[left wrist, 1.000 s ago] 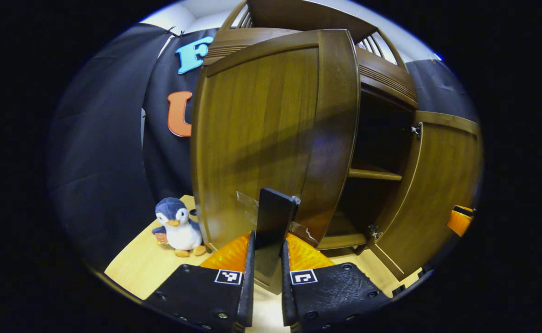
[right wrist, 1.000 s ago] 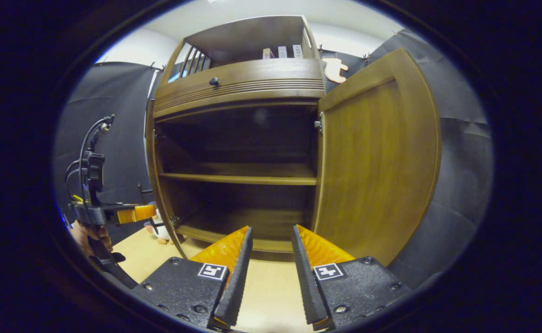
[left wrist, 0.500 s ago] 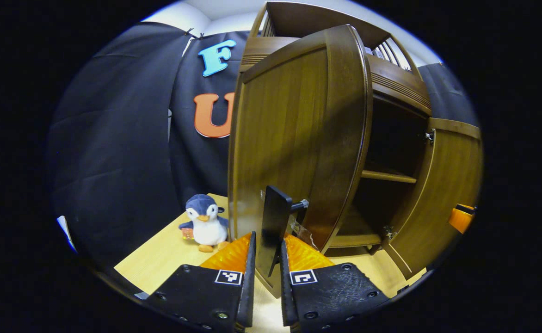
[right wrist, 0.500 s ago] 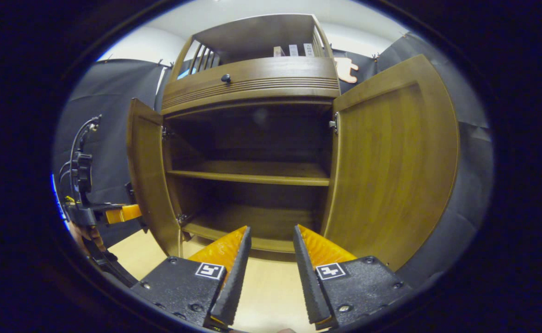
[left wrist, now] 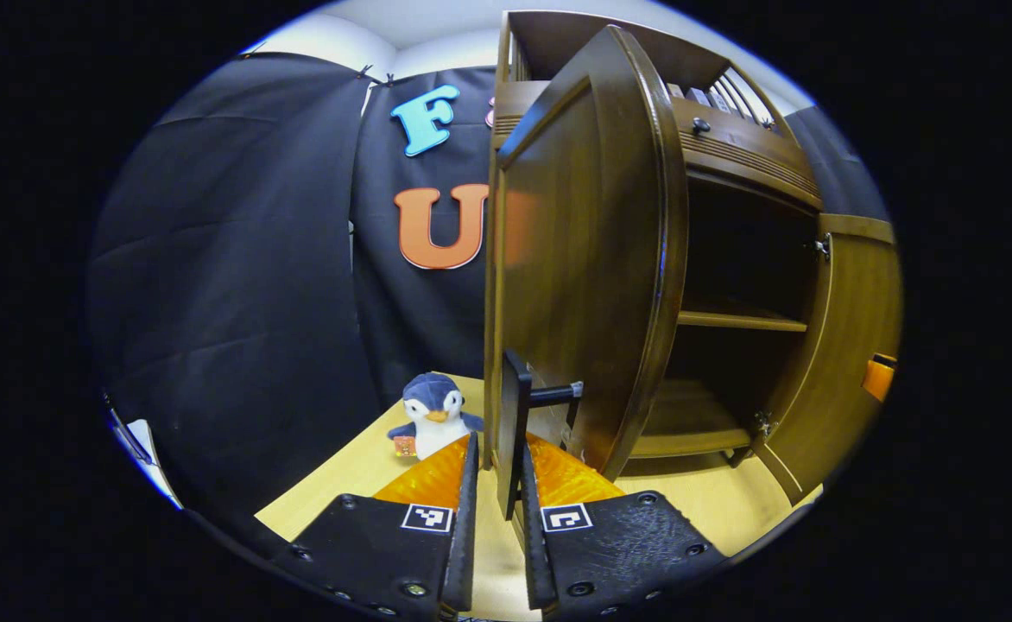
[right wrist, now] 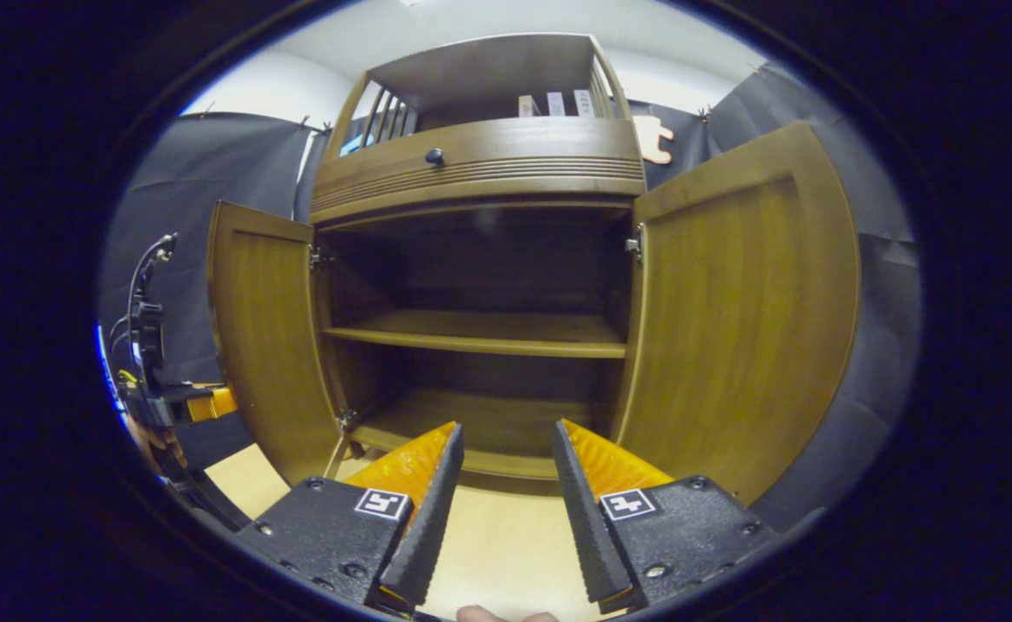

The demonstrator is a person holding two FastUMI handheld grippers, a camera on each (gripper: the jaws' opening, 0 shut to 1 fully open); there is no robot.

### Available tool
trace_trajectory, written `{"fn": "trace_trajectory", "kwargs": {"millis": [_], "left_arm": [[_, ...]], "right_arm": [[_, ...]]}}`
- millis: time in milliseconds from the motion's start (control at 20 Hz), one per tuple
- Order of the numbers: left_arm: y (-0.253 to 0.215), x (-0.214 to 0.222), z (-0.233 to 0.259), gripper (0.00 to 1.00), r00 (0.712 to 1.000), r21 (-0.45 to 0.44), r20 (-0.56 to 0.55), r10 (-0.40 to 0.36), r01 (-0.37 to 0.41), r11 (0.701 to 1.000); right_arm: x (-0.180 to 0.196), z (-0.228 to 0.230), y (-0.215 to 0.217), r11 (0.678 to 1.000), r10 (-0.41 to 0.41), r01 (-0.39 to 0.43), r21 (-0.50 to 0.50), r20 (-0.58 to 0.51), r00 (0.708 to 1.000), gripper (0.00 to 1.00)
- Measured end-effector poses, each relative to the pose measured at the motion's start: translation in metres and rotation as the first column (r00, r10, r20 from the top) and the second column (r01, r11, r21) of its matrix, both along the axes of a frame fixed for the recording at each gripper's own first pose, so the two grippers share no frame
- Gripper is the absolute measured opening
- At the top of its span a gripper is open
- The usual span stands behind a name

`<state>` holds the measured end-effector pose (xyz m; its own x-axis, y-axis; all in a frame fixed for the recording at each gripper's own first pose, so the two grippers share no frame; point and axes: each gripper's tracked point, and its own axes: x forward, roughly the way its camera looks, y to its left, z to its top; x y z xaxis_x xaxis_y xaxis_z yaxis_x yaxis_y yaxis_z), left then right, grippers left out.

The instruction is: Open the right door of the double-door shoe cabinet with the right hand, and open the left door with the left hand.

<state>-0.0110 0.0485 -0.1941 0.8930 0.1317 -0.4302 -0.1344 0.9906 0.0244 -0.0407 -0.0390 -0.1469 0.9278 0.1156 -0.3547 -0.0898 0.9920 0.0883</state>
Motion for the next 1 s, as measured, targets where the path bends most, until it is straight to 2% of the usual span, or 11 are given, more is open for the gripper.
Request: {"fn": "trace_trajectory", "kwargs": {"millis": [50, 100, 250, 300, 400, 550, 650, 900, 1000], "left_arm": [[0.007, 0.0, -0.002, 0.31, 1.0, -0.004, 0.001, 0.008, -0.008, 1.0], [0.014, -0.001, -0.002, 0.23, 1.0, -0.015, 0.003, 0.013, -0.013, 1.0], [0.027, -0.004, 0.001, 0.17, 1.0, -0.036, 0.017, 0.007, -0.007, 0.999], [0.029, -0.004, 0.002, 0.17, 1.0, -0.038, 0.021, -0.007, 0.008, 0.999], [0.033, -0.003, 0.004, 0.17, 0.999, -0.006, 0.032, -0.039, 0.039, 0.999], [0.042, -0.01, 0.003, 0.18, 0.997, -0.006, 0.036, -0.062, 0.062, 0.998], [0.053, -0.017, 0.002, 0.17, 0.998, 0.004, 0.034, -0.053, 0.053, 0.999], [0.086, -0.025, -0.003, 0.16, 0.999, 0.048, 0.006, -0.047, 0.046, 0.998], [0.102, -0.031, -0.001, 0.17, 1.0, 0.066, 0.009, -0.011, 0.01, 0.998]], "right_arm": [[0.0, 0.0, 0.005, 1.0, 0.005, -0.005, -0.006, -0.005, 1.0, 0.67], [0.0, -0.001, 0.009, 1.0, 0.006, -0.006, -0.012, -0.011, 1.0, 0.7], [0.002, -0.001, 0.022, 1.0, 0.007, -0.008, -0.025, -0.015, 1.0, 0.7], [0.003, -0.001, 0.027, 1.0, 0.009, -0.01, -0.028, -0.015, 1.0, 0.68], [0.004, -0.002, 0.036, 0.999, 0.014, -0.014, -0.034, -0.015, 1.0, 0.68], [0.004, -0.001, 0.05, 0.999, 0.021, -0.021, -0.044, -0.006, 1.0, 0.7], [0.006, -0.001, 0.058, 0.999, 0.024, -0.024, -0.048, -0.003, 1.0, 0.68], [0.017, 0.003, 0.083, 0.997, 0.061, -0.06, -0.042, 0.003, 0.998, 0.71], [0.019, 0.006, 0.09, 0.996, 0.076, -0.075, -0.048, 0.013, 0.997, 0.71]]}}
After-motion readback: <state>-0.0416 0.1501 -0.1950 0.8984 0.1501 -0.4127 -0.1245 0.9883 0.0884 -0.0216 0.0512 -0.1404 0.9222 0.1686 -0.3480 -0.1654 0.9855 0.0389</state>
